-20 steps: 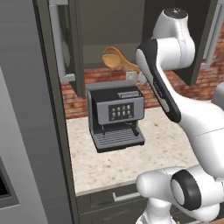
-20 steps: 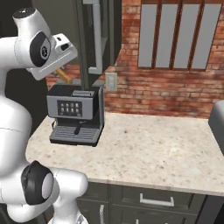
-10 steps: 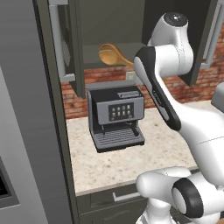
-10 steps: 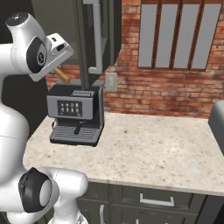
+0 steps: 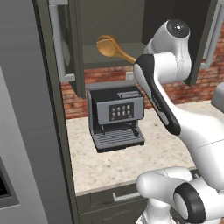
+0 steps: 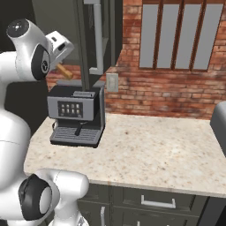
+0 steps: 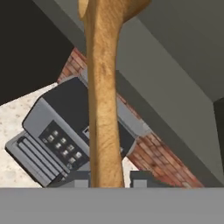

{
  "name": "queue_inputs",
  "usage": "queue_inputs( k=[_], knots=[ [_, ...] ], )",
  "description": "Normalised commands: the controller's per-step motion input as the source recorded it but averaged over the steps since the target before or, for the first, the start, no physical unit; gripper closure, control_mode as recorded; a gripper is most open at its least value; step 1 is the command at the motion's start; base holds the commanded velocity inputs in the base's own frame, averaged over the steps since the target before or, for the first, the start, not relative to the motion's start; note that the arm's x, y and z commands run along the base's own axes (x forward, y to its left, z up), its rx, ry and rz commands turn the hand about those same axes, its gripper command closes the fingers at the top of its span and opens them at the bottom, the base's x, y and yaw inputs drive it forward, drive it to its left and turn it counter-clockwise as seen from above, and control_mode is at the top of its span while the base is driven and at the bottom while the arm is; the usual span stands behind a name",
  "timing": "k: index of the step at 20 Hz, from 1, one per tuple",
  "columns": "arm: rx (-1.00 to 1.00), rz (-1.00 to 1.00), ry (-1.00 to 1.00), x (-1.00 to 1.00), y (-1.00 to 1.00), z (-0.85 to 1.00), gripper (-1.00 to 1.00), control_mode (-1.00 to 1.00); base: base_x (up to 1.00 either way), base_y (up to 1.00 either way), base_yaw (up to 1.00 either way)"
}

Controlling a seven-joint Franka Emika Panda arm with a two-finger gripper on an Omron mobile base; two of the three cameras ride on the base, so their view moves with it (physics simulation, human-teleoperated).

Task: Organize the utensils by type. Pick up the wooden spoons from the counter and place them in the open cabinet. Then pick up the metallic utensils from the counter and place them in the open drawer.

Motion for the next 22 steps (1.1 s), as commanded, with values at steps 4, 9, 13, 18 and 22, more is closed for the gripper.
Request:
queue_inputs(
  k=[4, 9, 13, 18, 22],
  knots=[
    [0.0, 0.1, -0.09, 0.29, 0.0, 0.19, 1.0, -1.0, 0.0, 0.0, 0.0],
    [-0.03, 0.1, -0.09, 0.29, 0.0, 0.07, 1.0, -1.0, 0.0, 0.0, 0.0],
    [-0.04, 0.03, -0.03, 0.17, 0.0, 0.03, 1.0, -1.0, 0.0, 0.0, 0.0],
    [-0.02, 0.0, 0.0, 0.06, 0.06, 0.22, 1.0, -1.0, 0.0, 0.0, 0.0],
    [-0.07, 0.0, 0.01, 0.18, 0.14, 0.16, 1.0, -1.0, 0.0, 0.0, 0.0]
  ],
)
